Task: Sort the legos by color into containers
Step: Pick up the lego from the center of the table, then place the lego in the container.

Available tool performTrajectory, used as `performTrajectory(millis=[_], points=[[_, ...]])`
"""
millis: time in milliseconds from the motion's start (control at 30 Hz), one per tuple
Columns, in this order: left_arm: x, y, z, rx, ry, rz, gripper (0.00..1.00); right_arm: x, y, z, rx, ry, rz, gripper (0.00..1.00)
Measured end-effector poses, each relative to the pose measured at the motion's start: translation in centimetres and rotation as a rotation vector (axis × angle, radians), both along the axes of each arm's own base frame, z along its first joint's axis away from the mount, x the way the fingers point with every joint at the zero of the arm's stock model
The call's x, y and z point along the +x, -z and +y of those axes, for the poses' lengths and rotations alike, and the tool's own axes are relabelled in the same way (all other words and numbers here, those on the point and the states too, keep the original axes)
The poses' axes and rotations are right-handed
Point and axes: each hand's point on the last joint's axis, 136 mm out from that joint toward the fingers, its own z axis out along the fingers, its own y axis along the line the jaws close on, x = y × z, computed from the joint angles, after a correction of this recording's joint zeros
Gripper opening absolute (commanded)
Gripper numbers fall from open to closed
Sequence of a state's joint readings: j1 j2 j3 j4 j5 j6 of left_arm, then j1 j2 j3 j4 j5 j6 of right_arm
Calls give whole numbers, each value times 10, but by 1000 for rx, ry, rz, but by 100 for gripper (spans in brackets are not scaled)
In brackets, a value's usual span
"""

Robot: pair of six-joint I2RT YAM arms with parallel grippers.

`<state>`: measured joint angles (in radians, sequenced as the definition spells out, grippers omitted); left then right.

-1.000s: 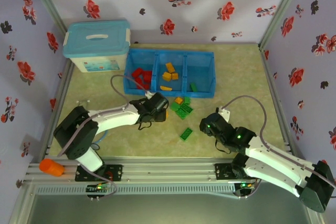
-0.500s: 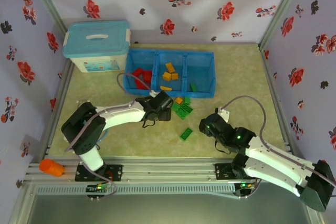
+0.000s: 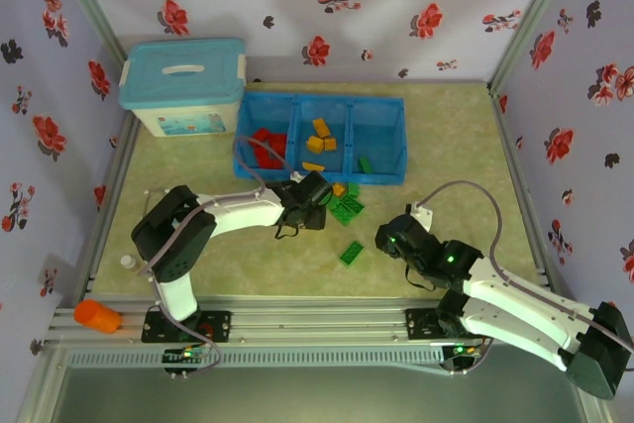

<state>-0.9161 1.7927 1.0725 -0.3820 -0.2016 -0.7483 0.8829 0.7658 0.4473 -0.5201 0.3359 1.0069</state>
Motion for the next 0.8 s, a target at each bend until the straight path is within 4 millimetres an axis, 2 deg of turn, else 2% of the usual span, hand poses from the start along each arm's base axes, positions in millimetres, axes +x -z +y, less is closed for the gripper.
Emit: performTrajectory(millis=[133,267,367,567,800], points=[[1,-1,0,9,15,-7,39,0,0,0,0,0,0,53],[4,-10,0,13,22,-15,37,0,0,0,0,0,0,53],[12,-25,2,-1,18,-36,36,0,0,0,0,0,-1,53],[48,-79,-3,-59,-1,-128,36,0,0,0,0,0,0,53],[101,-144,-15,-110,-4,-238,40,0,0,0,0,0,0,53]])
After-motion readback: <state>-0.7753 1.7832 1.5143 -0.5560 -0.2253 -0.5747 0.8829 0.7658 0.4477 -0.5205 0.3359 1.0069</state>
